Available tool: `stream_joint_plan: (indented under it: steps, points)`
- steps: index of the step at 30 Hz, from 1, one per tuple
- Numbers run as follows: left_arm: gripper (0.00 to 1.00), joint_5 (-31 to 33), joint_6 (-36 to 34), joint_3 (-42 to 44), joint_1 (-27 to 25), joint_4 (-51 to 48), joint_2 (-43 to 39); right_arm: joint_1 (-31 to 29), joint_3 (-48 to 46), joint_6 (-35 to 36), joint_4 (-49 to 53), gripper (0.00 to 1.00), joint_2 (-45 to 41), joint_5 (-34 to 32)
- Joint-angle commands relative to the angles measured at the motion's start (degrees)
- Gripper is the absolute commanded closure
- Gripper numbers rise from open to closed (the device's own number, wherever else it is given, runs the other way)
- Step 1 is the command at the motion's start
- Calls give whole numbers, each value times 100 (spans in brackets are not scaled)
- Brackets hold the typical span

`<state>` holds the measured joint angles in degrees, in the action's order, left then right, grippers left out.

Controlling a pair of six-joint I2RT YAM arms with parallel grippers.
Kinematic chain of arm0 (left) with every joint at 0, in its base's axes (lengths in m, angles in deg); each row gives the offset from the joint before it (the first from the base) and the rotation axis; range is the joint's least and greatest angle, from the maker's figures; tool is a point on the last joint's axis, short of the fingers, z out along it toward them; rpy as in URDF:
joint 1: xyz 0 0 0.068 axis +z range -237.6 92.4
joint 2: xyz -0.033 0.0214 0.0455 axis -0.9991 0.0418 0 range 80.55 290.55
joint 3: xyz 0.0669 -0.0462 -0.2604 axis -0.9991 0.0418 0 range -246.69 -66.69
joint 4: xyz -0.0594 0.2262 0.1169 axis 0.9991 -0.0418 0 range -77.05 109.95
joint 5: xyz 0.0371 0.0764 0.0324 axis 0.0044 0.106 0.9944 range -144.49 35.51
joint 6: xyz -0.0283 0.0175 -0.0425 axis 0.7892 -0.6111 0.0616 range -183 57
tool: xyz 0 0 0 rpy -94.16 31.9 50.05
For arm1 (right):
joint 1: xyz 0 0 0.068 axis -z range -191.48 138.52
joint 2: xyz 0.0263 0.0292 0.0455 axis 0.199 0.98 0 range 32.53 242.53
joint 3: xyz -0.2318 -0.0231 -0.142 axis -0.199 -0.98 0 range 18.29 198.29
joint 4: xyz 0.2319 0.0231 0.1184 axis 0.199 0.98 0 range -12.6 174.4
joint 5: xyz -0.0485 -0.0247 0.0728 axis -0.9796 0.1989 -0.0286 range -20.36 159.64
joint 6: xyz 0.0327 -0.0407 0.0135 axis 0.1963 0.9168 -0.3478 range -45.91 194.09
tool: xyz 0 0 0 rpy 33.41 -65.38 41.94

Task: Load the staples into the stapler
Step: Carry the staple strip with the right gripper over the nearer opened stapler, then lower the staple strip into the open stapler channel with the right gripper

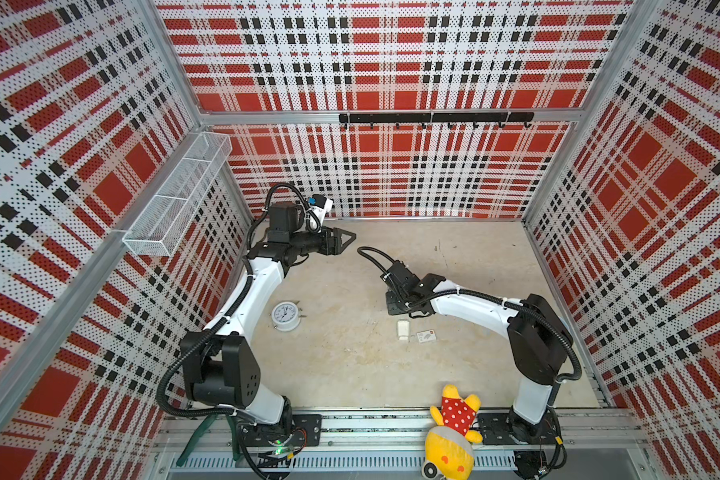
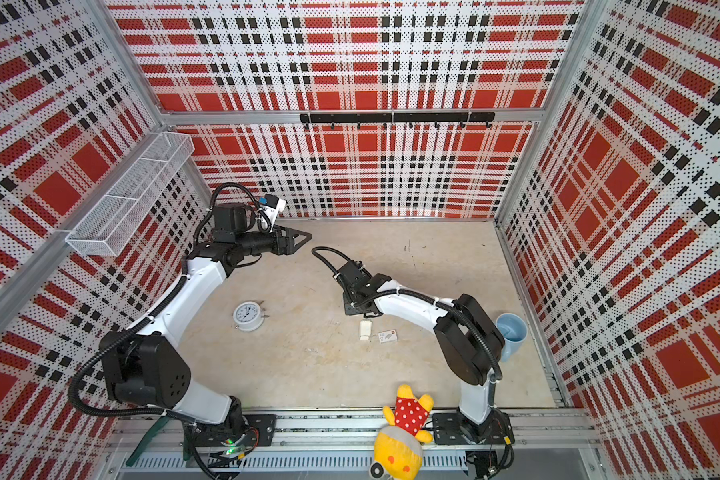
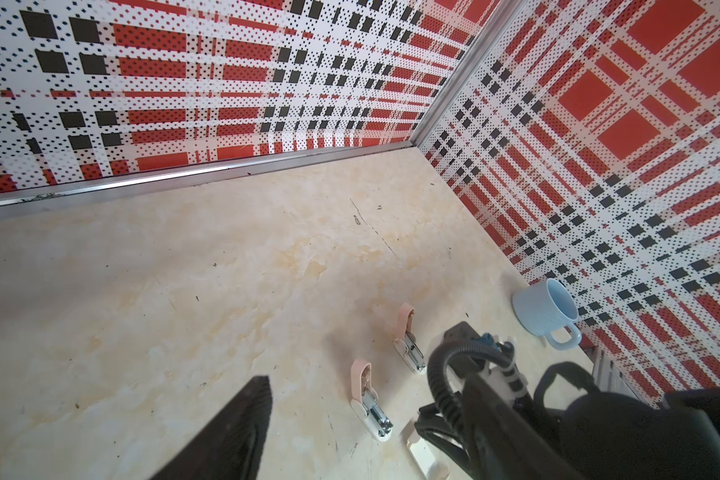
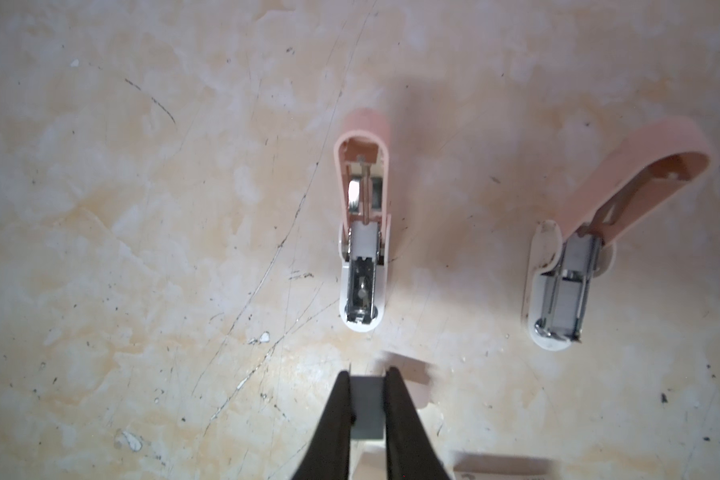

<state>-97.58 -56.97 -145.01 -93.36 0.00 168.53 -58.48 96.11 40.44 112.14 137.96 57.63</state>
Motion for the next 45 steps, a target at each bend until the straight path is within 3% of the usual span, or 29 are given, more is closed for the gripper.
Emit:
stream_joint_plan:
  steps: [1,20,45]
  points:
    - [25,-33,58,-95,49,-23,-191,52,253,107,-362,83,127,9]
    - [25,-103,88,-39,173,69,-108,105,513,114,-590,83,736,5]
    - [25,-171,102,105,248,153,-101,104,331,-58,-758,83,928,10]
